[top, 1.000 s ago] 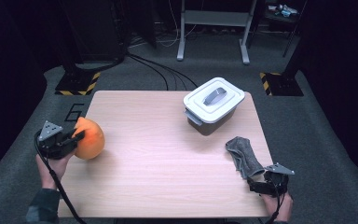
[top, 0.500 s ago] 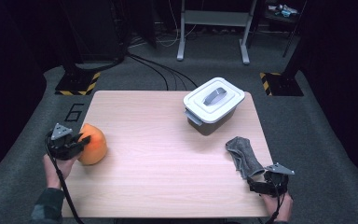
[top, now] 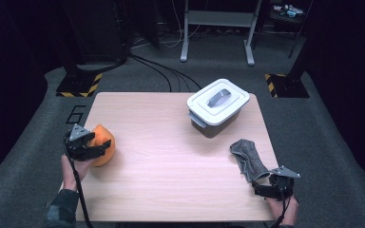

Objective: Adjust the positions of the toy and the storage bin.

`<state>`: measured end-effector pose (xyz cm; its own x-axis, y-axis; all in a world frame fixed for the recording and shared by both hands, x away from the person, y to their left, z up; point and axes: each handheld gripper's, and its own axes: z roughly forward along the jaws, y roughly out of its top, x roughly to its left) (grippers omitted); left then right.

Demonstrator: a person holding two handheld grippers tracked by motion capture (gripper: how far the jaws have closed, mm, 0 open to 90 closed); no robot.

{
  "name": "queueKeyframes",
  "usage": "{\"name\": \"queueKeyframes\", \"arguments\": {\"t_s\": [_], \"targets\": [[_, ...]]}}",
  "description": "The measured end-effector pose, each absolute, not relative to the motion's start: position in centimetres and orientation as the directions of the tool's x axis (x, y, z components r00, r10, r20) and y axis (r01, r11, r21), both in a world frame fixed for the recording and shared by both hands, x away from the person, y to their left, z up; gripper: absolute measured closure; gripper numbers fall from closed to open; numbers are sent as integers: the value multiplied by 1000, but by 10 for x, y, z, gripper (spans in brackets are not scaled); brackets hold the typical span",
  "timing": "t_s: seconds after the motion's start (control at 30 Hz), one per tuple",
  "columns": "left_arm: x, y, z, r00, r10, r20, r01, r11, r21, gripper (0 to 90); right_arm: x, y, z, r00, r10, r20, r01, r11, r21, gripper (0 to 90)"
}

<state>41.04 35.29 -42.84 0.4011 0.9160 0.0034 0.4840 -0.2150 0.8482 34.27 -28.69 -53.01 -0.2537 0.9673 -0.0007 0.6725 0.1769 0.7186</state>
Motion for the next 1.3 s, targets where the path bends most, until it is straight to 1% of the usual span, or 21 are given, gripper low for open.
{"name": "queueKeyframes", "arguments": {"t_s": [0.23,0.67,0.87,0.93,1.13,1.23,1.3], "targets": [[410,347,-424,404,915,-19,472,-191,861,168,343,-287,-530,-254,967,-1,673,177,718,3],[406,319,-414,466,885,-16,444,-218,869,144,343,-287,-530,-258,966,0,672,179,719,5],[401,306,-420,485,874,-15,435,-227,871,118,343,-287,-529,-266,964,13,676,177,715,3],[399,303,-423,491,871,-20,437,-227,870,114,344,-289,-529,-283,959,18,677,186,712,0],[384,293,-431,522,853,-19,433,-246,867,109,342,-292,-525,-289,956,57,679,163,716,0],[379,291,-439,540,842,3,421,-273,865,107,340,-289,-519,-293,955,46,668,170,724,0],[377,288,-447,557,830,16,423,-300,855,106,340,-287,-511,-314,948,51,654,178,735,0]]}}
